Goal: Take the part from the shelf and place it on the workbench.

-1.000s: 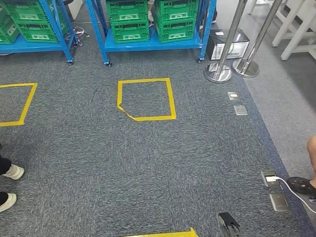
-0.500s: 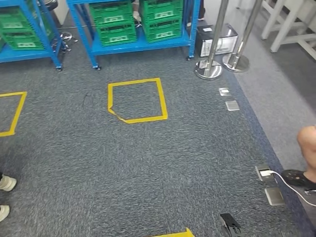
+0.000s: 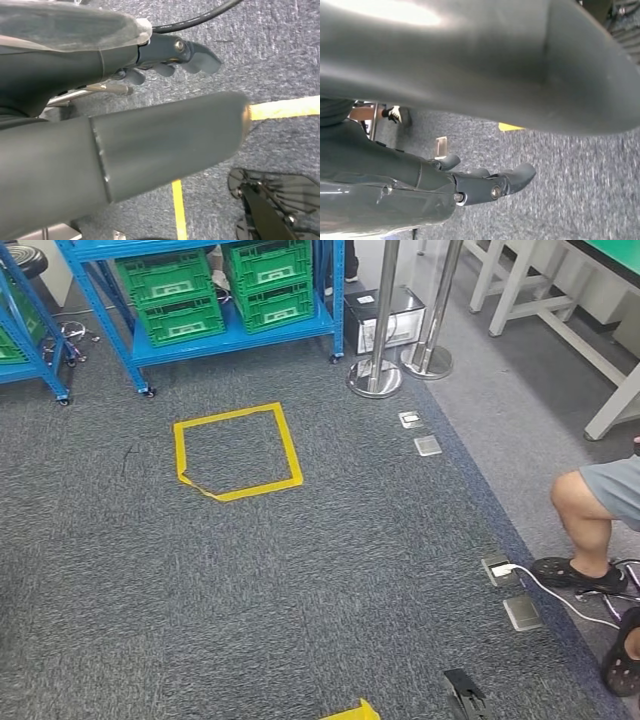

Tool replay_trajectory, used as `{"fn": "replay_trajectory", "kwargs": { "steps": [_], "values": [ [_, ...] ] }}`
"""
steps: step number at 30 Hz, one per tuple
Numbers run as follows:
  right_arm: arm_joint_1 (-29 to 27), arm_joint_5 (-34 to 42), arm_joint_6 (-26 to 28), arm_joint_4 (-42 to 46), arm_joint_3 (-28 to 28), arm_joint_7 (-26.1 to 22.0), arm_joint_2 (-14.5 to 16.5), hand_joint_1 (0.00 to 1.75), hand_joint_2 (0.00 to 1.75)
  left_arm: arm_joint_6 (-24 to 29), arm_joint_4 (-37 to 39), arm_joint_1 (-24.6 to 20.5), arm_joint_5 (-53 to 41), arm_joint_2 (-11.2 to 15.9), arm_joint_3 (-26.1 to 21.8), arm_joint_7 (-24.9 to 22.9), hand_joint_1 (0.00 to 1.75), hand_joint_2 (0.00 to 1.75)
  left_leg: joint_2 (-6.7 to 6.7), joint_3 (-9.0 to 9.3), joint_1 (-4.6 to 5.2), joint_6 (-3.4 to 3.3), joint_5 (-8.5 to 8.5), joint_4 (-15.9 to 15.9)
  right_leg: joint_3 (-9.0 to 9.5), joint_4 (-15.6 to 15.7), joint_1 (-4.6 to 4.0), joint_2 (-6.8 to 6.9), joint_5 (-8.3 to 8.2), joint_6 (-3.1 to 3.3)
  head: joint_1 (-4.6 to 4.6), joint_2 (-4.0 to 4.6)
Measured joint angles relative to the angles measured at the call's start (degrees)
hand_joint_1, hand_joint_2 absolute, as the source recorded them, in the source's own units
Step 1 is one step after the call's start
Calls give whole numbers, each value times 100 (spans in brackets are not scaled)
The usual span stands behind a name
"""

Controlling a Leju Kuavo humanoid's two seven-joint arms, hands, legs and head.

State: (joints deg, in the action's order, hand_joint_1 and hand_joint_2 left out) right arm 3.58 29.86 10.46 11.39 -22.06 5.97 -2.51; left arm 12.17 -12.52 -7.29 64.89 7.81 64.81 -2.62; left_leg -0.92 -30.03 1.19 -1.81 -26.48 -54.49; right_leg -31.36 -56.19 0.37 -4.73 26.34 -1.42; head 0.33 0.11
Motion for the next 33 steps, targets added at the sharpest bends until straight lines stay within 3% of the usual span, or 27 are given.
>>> {"fn": "replay_trajectory", "kwargs": {
  "steps": [1, 5, 14, 26, 30, 32, 33],
  "values": [
    [-3, -3, 3, -1, -7, -1, 1, 0, 0, 0, 0, -2, 1, -5, 0, -2, 0, 0, 12, 17, 4, 6, 14, 40, 4, -10, -6, 43, 17, -15, 5, 0],
    [2, -3, 7, -1, -20, -2, 1, 0, 0, -2, 2, 29, 12, -23, 0, -11, 0, 0, 13, 61, 15, 76, 24, 89, 73, 103, -36, 184, -12, 127, 55, 0],
    [3, -3, 8, -1, -51, -18, 0, 0, 0, 0, 2, 34, 18, -31, 0, -11, 0, 0, 16, 63, 18, 41, 2, 68, 98, 128, -33, 183, -22, 72, 86, 0],
    [3, -79, -269, -1, -161, -56, 0, 0, 0, 0, 2, 35, -9, -33, 0, -11, 0, 0, 16, 67, -8, 38, 0, 70, 98, 130, -38, 184, -19, 65, 78, 0],
    [7, -79, -314, 0, -190, -15, -2, 0, 0, 0, 3, 32, -12, -35, 0, -11, 0, 0, 29, 117, -10, -44, 43, 164, 128, 185, -34, 195, -45, -14, 62, 0],
    [11, -81, -349, 1, -209, 14, -7, 0, 0, 0, 3, 33, -16, -46, 0, -11, 0, 0, 45, 203, -63, -74, 112, 322, 30, -87, -46, 284, 144, -49, 74, 0],
    [12, -81, -363, 0, -218, 20, -10, 0, 0, 0, 4, 38, -19, -52, 0, -11, 0, 0, 53, 232, -78, -76, 129, 360, -114, -416, -32, 339, 329, -67, 93, 0]
  ]
}}
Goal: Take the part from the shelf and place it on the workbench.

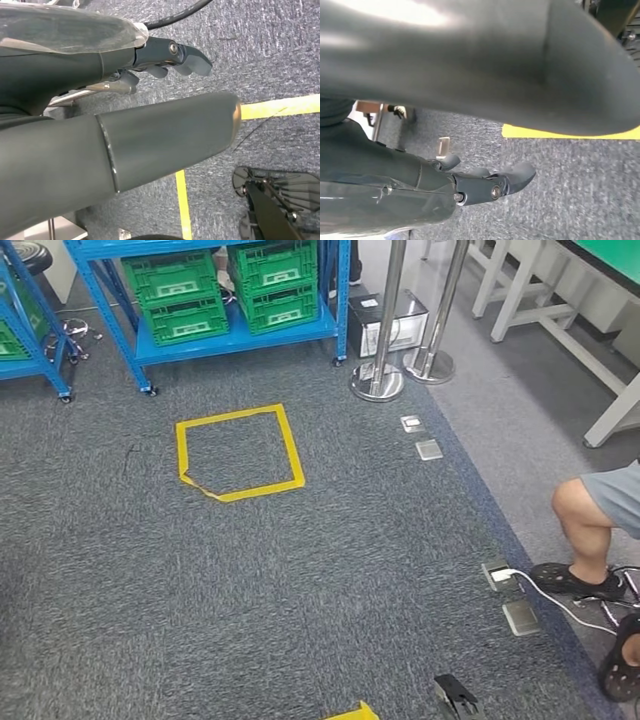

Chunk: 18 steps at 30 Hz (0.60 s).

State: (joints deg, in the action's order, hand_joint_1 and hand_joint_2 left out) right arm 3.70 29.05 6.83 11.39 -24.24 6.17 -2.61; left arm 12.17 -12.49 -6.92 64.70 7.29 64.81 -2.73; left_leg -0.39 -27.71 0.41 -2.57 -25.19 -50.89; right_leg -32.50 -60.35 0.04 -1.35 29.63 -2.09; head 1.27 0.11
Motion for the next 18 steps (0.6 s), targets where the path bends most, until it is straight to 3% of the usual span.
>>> {"fn": "replay_trajectory", "kwargs": {
  "steps": [2, 3, 4, 5, 7, 8, 10, 13, 15, 17, 18],
  "values": [
    [1, 2, -16, 0, -20, 19, -1, 0, 0, 0, 1, 13, -5, -3, 0, 0, 0, 0, -4, 11, -14, 4, -2, 8, -371, -788, 56, 48, 352, -53, 41, 0],
    [-2, 3, -21, -1, -29, 32, -1, 0, 0, 0, 1, 20, -8, -4, 0, 0, 0, 0, -14, 15, -24, 19, -11, 0, -482, -1014, 94, 61, 403, -85, 52, 0],
    [-4, 3, -26, -1, -37, 43, -1, 0, 0, -1, 1, 26, -10, -5, 0, -1, 0, 0, -34, 21, -41, 44, -26, -15, -487, -1020, 133, 68, 339, -120, 58, 0],
    [-5, 4, -29, -1, -42, 48, -1, 0, 0, -2, 1, 30, -12, -6, 0, -1, 0, 0, -63, 28, -67, 81, -49, -43, -376, -796, 173, 70, 176, -160, 60, 0],
    [-4, 6, -32, -1, -51, 50, 2, 0, 0, -7, 4, 27, -16, 5, 0, -2, 0, 0, -133, 22, -120, 194, -124, -150, 13, -21, 244, -1, -180, -264, 84, 0],
    [-5, 7, -32, 0, -59, 50, 5, 0, 0, -10, 8, 21, -20, 14, 0, -2, 0, 0, -167, 1, -129, 252, -160, -215, 153, 261, 259, -45, -270, -273, 99, 0],
    [-3, 8, -33, 0, -73, 51, 11, 0, 0, -13, 16, 16, -27, 27, 0, -2, 0, 0, -220, -48, -138, 336, -192, -285, 222, 413, 234, -101, -257, -209, 90, 0],
    [2, 8, -33, 0, -78, 57, 10, 0, 0, -15, 16, 31, -29, 11, 0, -2, 0, 0, -206, -86, -182, 401, -243, -365, 213, 401, 194, -5, -261, -41, 14, 0],
    [0, 8, -33, -1, -79, 63, 10, 0, 0, -15, 16, 23, -29, 5, 0, -2, 0, 0, -84, -328, -182, 418, -534, -887, 209, 411, 168, 79, -265, 38, -45, 0],
    [-2, 8, -33, -1, -79, 66, 10, 0, 0, -15, 16, 17, -29, 4, 0, -2, 0, 0, -17, -763, -170, 407, -914, -1745, 197, 410, 119, 170, -255, 87, -92, 0],
    [-2, 8, -33, -1, -79, 66, 10, 0, 0, -15, 16, 23, -29, 3, 0, -2, 0, 0, -14, -925, -163, 388, -998, -2048, 197, 410, 91, 216, -249, 102, -98, 0]
  ]
}}
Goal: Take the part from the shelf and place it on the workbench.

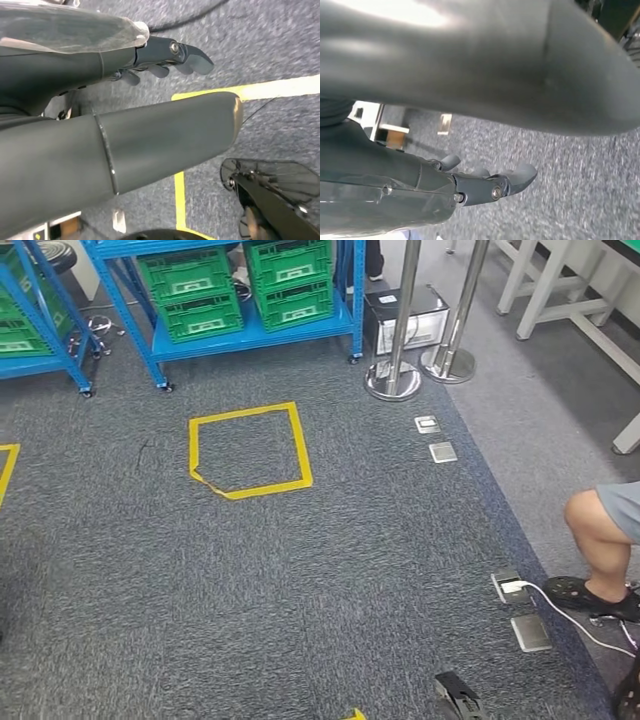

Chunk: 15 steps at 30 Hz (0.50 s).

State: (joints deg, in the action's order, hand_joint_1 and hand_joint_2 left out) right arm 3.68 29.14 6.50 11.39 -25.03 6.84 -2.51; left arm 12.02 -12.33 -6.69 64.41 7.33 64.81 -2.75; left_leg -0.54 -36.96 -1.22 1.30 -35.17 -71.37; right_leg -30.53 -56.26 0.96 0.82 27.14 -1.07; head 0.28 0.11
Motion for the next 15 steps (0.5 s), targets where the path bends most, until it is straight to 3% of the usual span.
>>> {"fn": "replay_trajectory", "kwargs": {
  "steps": [1, 2, 3, 5, 7, 9, 10, 12, 13, 15],
  "values": [
    [0, 0, 0, 0, 0, 1, 0, 0, 0, 0, 0, 9, 0, -2, 1, 0, 0, 0, 2, -60, 14, -31, 30, -88, 6, 0, -24, 44, 7, 13, 0, 0],
    [1, 0, 0, 1, 1, 1, 0, 0, 0, 0, 0, 19, 0, -3, 1, 0, 0, 0, 11, 2, 40, -75, 177, 76, 19, 0, -43, 88, 15, 25, 1, 0],
    [2, 0, 0, 1, 0, 1, 0, 0, 0, 0, 0, 24, 0, -4, 2, 0, 0, 0, 40, 163, 77, -125, 387, 428, 38, 0, -54, 129, 24, 33, 1, 0],
    [5, 0, -1, 2, -1, -1, 1, 0, 0, 0, 0, 10, -1, 5, 2, 0, 0, 0, 225, 547, 184, -228, 739, 1272, 71, 1, -70, 214, 47, 30, -1, 0],
    [8, 0, -1, 2, -1, -1, 1, 0, 0, 0, 0, -13, -2, 17, 2, 0, 0, 0, 322, 692, 258, -274, 835, 1643, 82, 5, -77, 296, 66, 4, 3, 0],
    [17, 0, -1, 3, -2, 1, -1, 0, 0, 0, 0, -9, -2, 26, 2, 0, 0, 0, 221, 695, 248, -292, 868, 1696, 98, 18, -81, 370, 78, -41, 7, 0],
    [19, 0, -4, 4, -2, 1, 1, 0, 0, 0, 0, 1, -2, 26, 2, 0, 0, 0, 176, 720, 228, -308, 896, 1747, 97, -17, -81, 343, 112, -69, 11, 0],
    [21, 0, -13, 7, -3, -1, 2, 0, 0, 0, 0, 6, -2, 16, 2, 0, 0, 0, 98, 773, 182, -343, 956, 1841, -53, -391, -76, 162, 349, -123, 36, 0],
    [20, 0, -17, 6, -4, -1, 0, 0, 0, 0, 0, 3, -2, 8, 3, 0, 0, 0, 58, 781, 182, -353, 965, 1854, -215, -756, -64, 48, 538, -144, 58, 0],
    [18, 0, -16, 5, -4, 0, -9, 0, 0, 0, 0, -2, -2, 0, 4, 0, 0, 0, -50, 782, 177, -360, 966, 1849, -574, -1502, -47, -46, 829, -180, 93, 0]
  ]
}}
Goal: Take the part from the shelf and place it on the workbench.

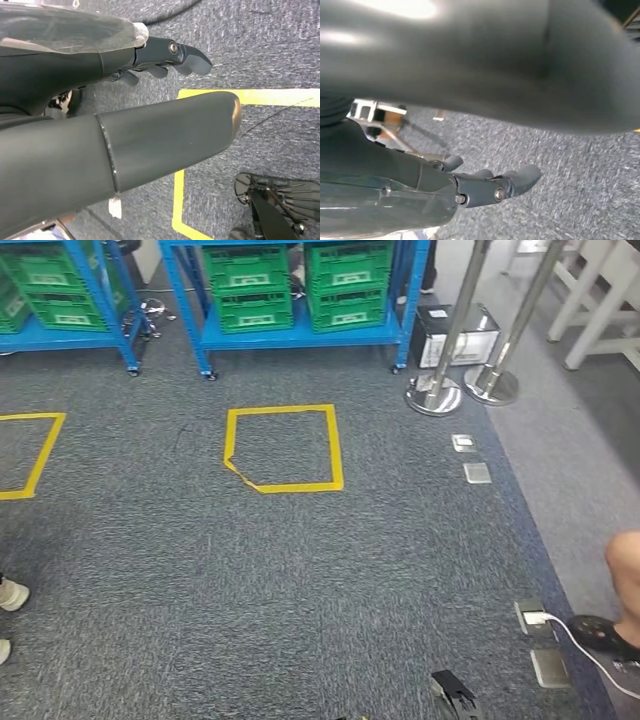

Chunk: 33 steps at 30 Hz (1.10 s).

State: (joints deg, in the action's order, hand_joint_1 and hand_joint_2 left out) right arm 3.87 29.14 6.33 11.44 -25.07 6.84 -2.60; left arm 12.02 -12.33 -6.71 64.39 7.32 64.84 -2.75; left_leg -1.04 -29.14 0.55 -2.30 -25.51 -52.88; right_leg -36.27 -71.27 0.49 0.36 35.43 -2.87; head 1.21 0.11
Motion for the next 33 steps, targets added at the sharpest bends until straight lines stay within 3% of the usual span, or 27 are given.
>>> {"fn": "replay_trajectory", "kwargs": {
  "steps": [1, 2, 3, 5, 7, 9, 10, 12, 14, 16, 17, 18, 20, 22, 25, 33],
  "values": [
    [-4, 0, 1, -1, 0, 2, -4, 0, 0, 0, 0, 2, 0, -4, 1, 0, 0, 0, -64, 5, -4, 3, -4, -6, -79, -137, 7, -12, -10, -15, 15, 0],
    [-10, 0, 0, -1, 0, 5, -4, 0, 0, 0, 0, 6, 0, -7, 1, 0, 0, 0, -134, 10, -12, 12, -11, -19, -48, -37, 16, -21, -143, -26, 27, 0],
    [-15, 0, 0, -1, 0, 7, -4, 0, 0, 0, 0, 8, 0, -12, 1, 0, 0, 0, -203, 17, -21, 29, -23, -38, 88, 288, 30, -50, -366, -35, 44, 0],
    [-20, 0, 0, -2, 0, 5, -4, 0, 0, 0, 0, 4, 0, -19, 1, 0, 0, 0, -326, 3, -31, 84, -64, -104, 443, 1105, 71, -250, -746, -55, 82, 0],
    [-17, 0, 0, -4, -1, 1, -4, 0, 0, 0, 0, -7, 0, -20, 1, 0, 0, 0, -425, -53, -34, 144, -86, -162, 597, 1482, 90, -408, -836, -27, 92, 0],
    [-9, 0, -1, -4, -4, 1, -4, 0, 0, 0, 0, 2, 0, -16, 3, 0, 0, 0, -514, -98, -41, 197, -75, -173, 600, 1501, 76, -343, -830, 48, 67, 0],
    [-7, 0, -1, -4, -5, 3, -3, 0, 0, 0, 0, 11, 0, -18, 4, 0, 0, 0, -476, -113, -44, 223, -90, -199, 606, 1514, 75, -283, -840, 84, 53, 0],
    [-9, 0, -2, -4, -5, 3, -3, 0, 0, 0, 0, 11, 0, -22, 7, 0, 0, 0, -251, -274, -43, 277, -293, -532, 615, 1544, 83, -152, -850, 161, -1, 0],
    [-20, 0, -2, -5, -4, 0, -3, 0, 0, 0, 0, -5, 0, -28, 9, 0, 0, 0, -18, -669, -58, 328, -671, -1320, 610, 1547, 67, -15, -839, 211, -59, 0],
    [-23, 1, 1, -5, -4, 0, -4, 0, 0, 0, 0, -4, 1, -30, 13, -1, 0, 0, 37, -986, -81, 356, -847, -1917, 610, 1547, 53, 99, -825, 227, -72, 0],
    [-21, 7, 15, -5, -4, -8, -4, 0, 0, 0, 0, 5, 2, -30, 14, -1, 0, 0, 47, -985, -89, 358, -768, -1889, 614, 1547, 51, 136, -819, 228, -72, 0],
    [-18, 23, 32, -5, -4, -21, -4, 0, 0, 0, 0, 13, 7, -28, 15, -1, 0, 0, 59, -867, -93, 350, -600, -1634, 623, 1547, 52, 163, -813, 225, -73, 0],
    [-8, 68, 81, -4, -4, -62, -4, 0, 0, 1, 0, 19, 16, -18, 16, 0, 0, 0, 116, -443, -81, 306, -219, -777, 642, 1543, 43, 212, -796, 201, -78, 0],
    [1, 93, 106, -3, -4, -84, -8, 0, 0, 2, 0, 9, 22, -9, 16, 0, 0, 0, 160, -183, -62, 269, -53, -249, 652, 1533, 17, 235, -766, 174, -69, 0],
    [6, 95, 113, -3, -5, -86, -16, 0, 0, 2, 0, 9, 25, -10, 16, 0, 0, 0, 152, -145, -54, 291, -43, -172, 662, 1526, 1, 223, -738, 208, -26, 0],
    [6, 104, 120, -3, -5, -90, -17, 0, 0, 17, 0, 6, 16, -9, 16, 1, 0, 0, 152, -143, -29, 219, -56, -184, 706, 1605, 24, 212, -799, 108, 30, 0]
  ]
}}
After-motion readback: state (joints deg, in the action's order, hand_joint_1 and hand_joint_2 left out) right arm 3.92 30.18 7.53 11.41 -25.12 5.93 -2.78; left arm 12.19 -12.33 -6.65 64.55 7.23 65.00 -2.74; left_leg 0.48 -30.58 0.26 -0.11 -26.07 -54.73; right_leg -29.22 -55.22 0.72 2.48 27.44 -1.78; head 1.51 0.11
